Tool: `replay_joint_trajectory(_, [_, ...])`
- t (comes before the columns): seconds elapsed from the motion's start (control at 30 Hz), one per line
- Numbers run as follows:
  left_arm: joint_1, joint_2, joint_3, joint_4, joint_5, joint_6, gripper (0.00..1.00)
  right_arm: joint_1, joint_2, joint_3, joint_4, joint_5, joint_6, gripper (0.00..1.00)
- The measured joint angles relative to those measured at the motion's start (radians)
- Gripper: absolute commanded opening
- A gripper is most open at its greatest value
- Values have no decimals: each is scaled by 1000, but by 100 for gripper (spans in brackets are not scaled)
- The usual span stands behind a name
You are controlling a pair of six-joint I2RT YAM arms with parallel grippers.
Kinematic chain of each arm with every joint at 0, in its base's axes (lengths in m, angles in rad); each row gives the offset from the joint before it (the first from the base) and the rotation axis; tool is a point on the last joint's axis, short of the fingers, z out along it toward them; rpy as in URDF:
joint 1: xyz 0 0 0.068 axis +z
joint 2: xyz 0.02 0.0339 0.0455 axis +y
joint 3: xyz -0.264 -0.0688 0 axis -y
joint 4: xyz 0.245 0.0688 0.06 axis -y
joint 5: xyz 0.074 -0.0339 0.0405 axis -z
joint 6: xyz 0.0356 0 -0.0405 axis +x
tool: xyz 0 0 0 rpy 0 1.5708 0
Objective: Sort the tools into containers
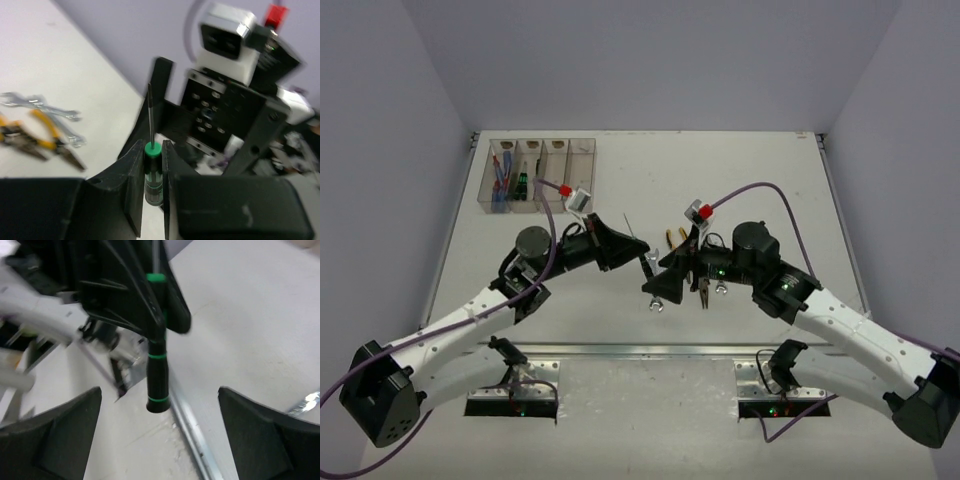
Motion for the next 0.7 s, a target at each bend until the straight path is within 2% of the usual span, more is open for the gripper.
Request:
replay_joint_trajectory(0.17, [26, 89, 345, -403, -311, 179, 0, -7, -70, 39, -261, 349, -32, 99])
replay_joint_trajectory(0.23, [100, 171, 480, -551, -449, 246, 0, -24, -91, 45, -349, 472, -48, 99])
replay_joint_trajectory(0.3, [236, 274, 610, -632, -542, 285, 0, -45, -112, 44, -425, 563, -65, 99])
replay_joint_trajectory(0.37, [376, 411, 733, -695, -638, 306, 0, -67, -122, 43, -469, 626, -84, 99])
replay_joint_trajectory(0.47, [506, 639, 855, -743, -783, 334, 0, -89, -119, 28, -498, 684, -110, 99])
replay_joint_trajectory(0.57, [565, 870, 1047, -904, -889, 412, 0, -103, -111, 3, -518, 707, -117, 99])
replay_joint_trajectory(0.63, [586, 1030, 1210, -924, -921, 469, 0, -107, -105, -15, -526, 710, -118, 99])
replay_joint_trajectory(0.7, [604, 1128, 1298, -945, -951, 523, 0, -107, -100, -29, -530, 709, -118, 99])
